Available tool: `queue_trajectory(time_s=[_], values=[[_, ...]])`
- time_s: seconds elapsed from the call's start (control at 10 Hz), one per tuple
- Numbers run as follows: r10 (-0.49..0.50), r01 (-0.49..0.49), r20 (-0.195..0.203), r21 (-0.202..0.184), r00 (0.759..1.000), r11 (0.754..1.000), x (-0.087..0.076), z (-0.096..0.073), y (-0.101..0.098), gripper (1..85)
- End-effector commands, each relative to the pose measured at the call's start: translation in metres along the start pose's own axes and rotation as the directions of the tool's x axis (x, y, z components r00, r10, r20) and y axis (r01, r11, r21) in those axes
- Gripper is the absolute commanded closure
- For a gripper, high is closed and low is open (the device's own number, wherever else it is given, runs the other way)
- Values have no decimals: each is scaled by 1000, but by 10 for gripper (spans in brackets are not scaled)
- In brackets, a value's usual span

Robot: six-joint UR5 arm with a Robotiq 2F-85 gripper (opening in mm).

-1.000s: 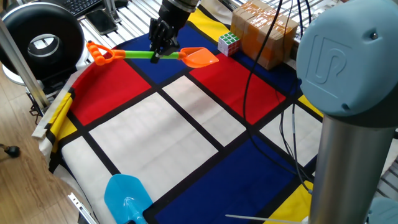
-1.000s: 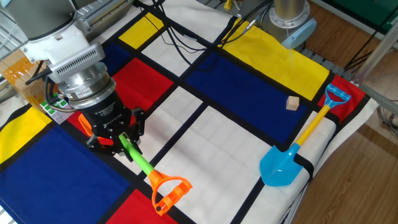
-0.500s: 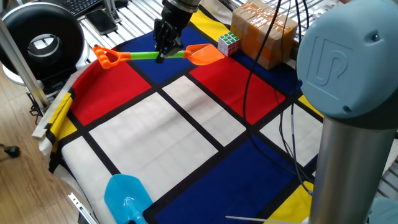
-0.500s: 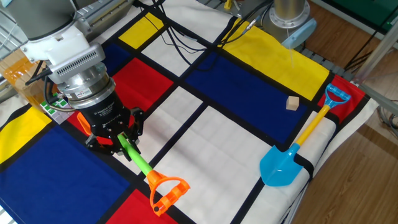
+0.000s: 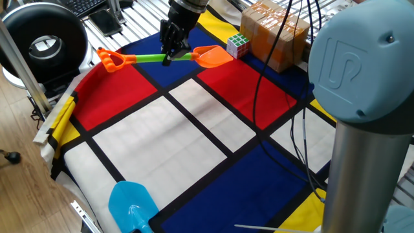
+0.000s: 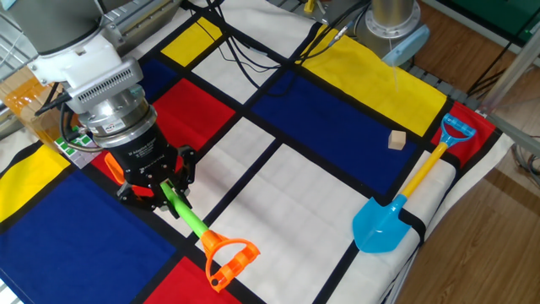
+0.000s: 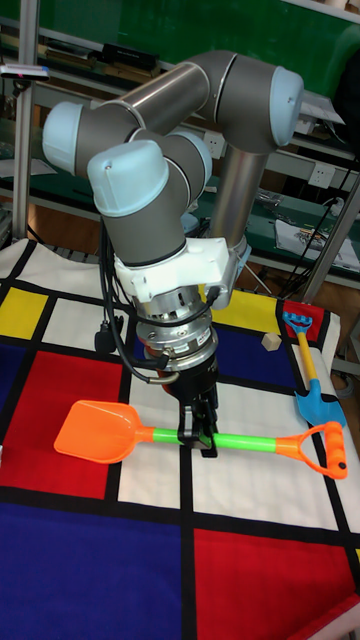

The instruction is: Use a shovel to scoop up an object

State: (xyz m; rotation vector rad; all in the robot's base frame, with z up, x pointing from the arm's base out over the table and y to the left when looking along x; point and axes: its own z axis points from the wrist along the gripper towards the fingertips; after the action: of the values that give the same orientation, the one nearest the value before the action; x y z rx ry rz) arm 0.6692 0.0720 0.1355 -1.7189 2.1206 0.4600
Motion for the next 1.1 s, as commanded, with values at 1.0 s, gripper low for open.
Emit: queue_trajectory(time_s=[1.0], values=[[-6,7,-27,24,1000,1000,7,-2,-7,847]])
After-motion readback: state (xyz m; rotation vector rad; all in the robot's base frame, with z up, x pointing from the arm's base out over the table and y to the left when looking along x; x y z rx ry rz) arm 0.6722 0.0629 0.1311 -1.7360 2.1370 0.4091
